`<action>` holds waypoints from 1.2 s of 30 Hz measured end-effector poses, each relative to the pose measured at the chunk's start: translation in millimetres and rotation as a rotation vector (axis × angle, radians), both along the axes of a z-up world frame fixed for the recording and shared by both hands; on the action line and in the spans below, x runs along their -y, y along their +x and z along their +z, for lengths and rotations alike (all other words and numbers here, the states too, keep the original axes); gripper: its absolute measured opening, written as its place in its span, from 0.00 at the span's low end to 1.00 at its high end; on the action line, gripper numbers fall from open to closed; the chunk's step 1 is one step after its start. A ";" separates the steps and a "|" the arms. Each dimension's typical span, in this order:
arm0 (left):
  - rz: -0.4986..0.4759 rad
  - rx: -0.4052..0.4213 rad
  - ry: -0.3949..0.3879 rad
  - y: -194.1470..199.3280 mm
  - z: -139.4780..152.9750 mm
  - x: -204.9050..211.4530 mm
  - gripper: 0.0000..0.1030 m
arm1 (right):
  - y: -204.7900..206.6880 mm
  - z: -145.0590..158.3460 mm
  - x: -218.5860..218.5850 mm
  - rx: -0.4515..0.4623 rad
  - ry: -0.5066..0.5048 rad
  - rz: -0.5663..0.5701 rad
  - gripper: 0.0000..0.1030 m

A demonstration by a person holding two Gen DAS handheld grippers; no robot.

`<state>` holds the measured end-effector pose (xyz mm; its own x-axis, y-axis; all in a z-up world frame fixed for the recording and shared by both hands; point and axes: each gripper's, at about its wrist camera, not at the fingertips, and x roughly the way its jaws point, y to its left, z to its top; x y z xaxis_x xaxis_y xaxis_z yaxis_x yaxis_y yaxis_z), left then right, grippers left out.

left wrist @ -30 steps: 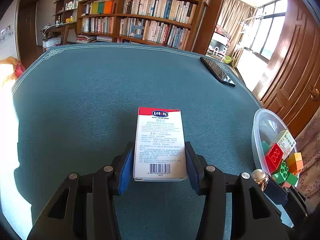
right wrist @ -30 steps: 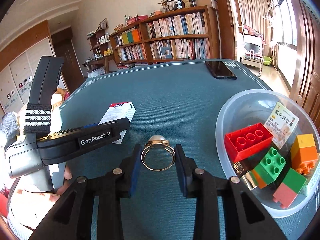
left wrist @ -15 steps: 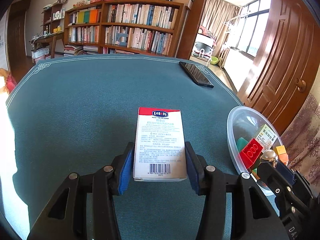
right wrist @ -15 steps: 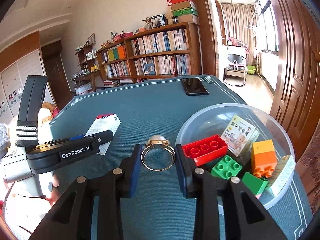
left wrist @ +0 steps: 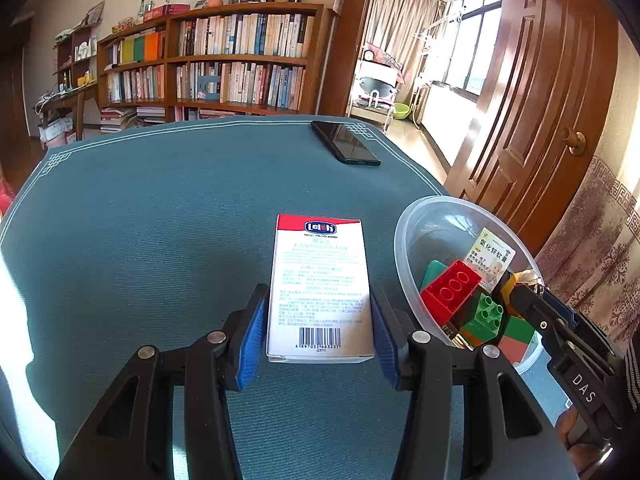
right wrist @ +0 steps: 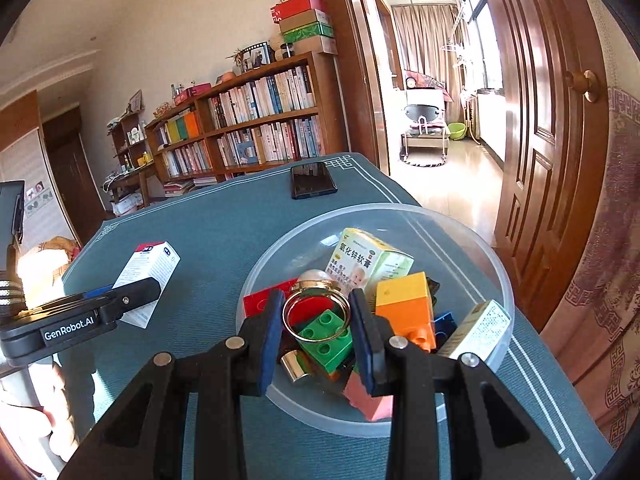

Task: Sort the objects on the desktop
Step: 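Carry the medicine box and gold ring over the clear bowl with both tools, then open the left tool to drop the medicine box while the right tool drops the ring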

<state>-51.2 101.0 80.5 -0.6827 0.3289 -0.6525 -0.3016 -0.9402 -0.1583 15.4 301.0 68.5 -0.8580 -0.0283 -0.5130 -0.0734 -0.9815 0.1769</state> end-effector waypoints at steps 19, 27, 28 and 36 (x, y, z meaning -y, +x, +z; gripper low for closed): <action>-0.059 0.011 -0.020 1.2 -1.7 -28.6 0.50 | -21.3 -23.8 -18.6 0.053 0.058 -0.027 0.35; -0.091 0.013 -0.017 3.7 -1.7 -40.9 0.50 | -3.5 -17.2 -35.9 0.007 -0.071 -0.025 0.41; -0.097 0.015 -0.016 4.2 -1.8 -43.4 0.50 | -1.3 -14.2 -37.3 -0.009 -0.075 -0.033 0.44; -0.157 0.020 -0.012 6.6 -3.0 -66.5 0.50 | 13.4 -12.6 -59.9 -0.047 -0.111 -0.147 0.50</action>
<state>-44.7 167.5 77.5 -0.6104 0.4226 -0.6699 -0.4420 -0.8836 -0.1547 28.9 360.9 55.9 -0.8798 0.0446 -0.4733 -0.2035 -0.9351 0.2901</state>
